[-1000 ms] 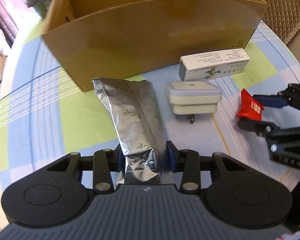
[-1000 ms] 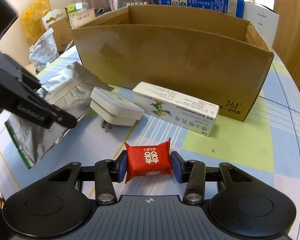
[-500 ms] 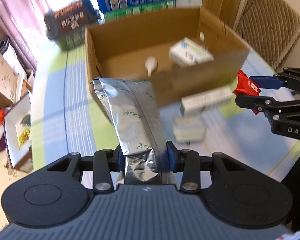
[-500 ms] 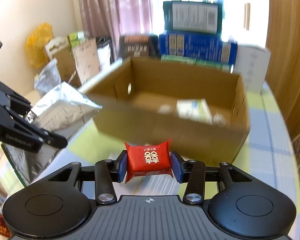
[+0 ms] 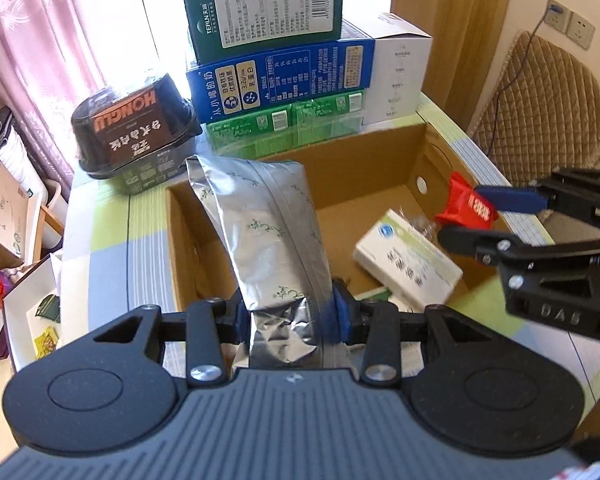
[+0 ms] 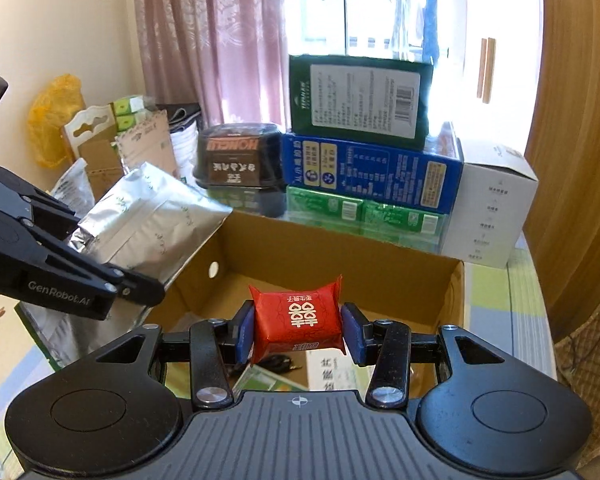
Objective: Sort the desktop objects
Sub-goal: 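Open both tools to drop the foil bag and candy into the box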
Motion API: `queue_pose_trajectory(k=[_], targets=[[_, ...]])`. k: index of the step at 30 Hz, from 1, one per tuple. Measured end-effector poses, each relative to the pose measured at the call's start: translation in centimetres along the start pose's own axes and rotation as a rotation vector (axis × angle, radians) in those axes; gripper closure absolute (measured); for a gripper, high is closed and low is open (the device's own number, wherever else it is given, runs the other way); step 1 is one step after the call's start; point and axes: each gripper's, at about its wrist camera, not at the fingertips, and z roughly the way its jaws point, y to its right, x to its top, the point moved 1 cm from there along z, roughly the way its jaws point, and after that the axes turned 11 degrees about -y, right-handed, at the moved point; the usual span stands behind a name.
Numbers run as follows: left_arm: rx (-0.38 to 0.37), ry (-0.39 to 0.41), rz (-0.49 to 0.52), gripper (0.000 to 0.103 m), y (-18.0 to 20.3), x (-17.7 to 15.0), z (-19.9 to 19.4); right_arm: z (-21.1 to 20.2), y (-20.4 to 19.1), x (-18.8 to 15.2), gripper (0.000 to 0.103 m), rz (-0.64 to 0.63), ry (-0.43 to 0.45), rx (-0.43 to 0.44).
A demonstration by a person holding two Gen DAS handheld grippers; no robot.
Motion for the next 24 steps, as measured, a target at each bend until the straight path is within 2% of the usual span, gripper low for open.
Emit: queue_pose_trajectory(k=[6, 8, 20, 22, 23, 24], targets=[[-0.035, 0.025, -0.056, 0.067, -1.5, 2.2, 2.7, 3.1, 1.2, 1.2, 0.06, 0.015, -0.024, 0.01], [-0.018, 0.04, -0.082, 0.048, -2.0, 2.5, 3.1, 3.9, 1.3, 1.2, 0.06, 0.017, -0.031, 0.015], [0.027, 0.082, -0.073, 0.046, -3.3, 0.0, 2.1, 5.1, 0.7, 0.9, 0.059, 0.021, -0.042, 0.047], [0.031, 0.087, -0.081, 0.043, -3.6, -0.6, 1.8, 5.0, 0.6, 1.3, 0.039, 0.024, -0.028, 0.058], [0.033, 0.089, -0.086, 0.041, -3.7, -0.9, 1.8, 4.8, 0.6, 1.4, 0.02, 0.029, -0.016, 0.049], [0.036, 0.09, -0.089, 0.04, -3.8, -1.2, 1.7, 4.6, 0.7, 1.5, 0.015, 0.032, 0.001, 0.046]])
